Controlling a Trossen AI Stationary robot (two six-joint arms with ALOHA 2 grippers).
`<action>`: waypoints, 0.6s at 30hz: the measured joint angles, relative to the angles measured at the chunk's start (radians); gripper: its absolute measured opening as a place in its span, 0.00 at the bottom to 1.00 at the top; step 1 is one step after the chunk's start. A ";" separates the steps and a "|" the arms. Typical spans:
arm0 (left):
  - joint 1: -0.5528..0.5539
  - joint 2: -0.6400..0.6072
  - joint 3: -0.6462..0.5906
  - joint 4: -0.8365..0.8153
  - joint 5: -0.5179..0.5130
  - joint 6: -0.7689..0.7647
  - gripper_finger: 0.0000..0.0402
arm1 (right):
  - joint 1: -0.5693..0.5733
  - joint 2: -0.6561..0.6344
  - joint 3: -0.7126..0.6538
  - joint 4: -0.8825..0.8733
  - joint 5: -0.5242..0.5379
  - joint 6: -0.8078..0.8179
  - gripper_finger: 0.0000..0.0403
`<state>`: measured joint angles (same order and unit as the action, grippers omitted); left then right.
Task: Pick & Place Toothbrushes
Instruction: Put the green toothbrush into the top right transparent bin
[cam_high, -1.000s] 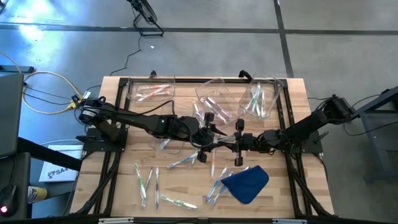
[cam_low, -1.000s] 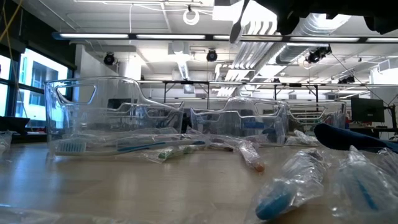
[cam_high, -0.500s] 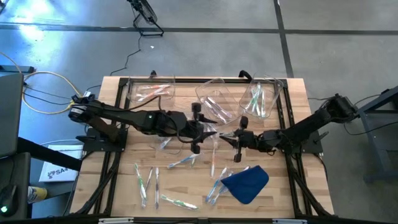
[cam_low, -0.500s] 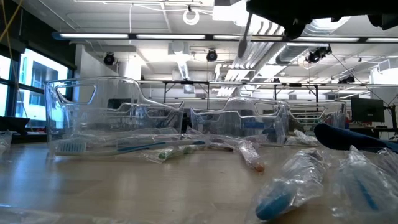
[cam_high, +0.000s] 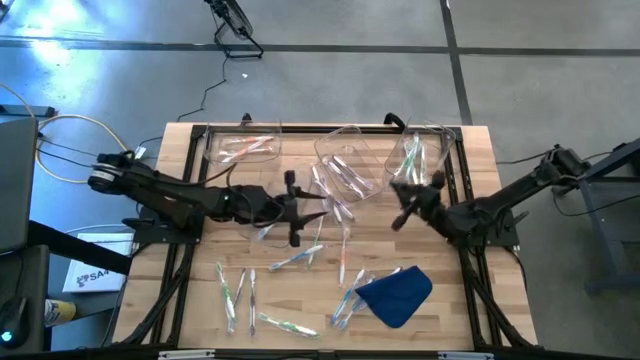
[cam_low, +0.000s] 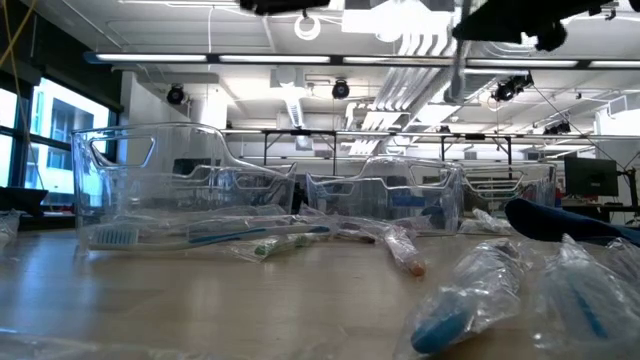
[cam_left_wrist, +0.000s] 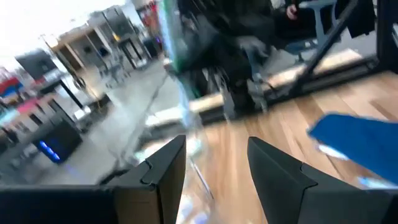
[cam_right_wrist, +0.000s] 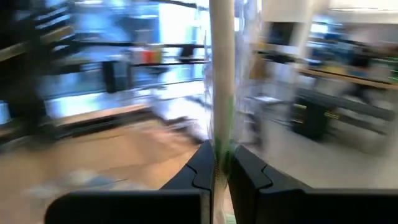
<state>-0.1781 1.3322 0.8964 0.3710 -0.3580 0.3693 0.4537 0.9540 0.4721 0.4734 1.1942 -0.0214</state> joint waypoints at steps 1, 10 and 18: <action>0.000 -0.005 -0.017 -0.002 0.000 -0.020 0.42 | -0.008 -0.014 0.000 -0.005 0.047 0.002 0.04; -0.030 -0.006 -0.053 0.001 0.010 -0.086 0.42 | -0.157 -0.051 0.000 -0.069 0.214 0.066 0.04; -0.120 -0.006 -0.054 0.091 0.009 0.022 0.42 | -0.381 -0.064 0.000 -0.422 -0.027 0.471 0.04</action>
<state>-0.2983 1.3258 0.8429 0.4623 -0.3489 0.3917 0.0723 0.8904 0.4721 0.0514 1.1670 0.4500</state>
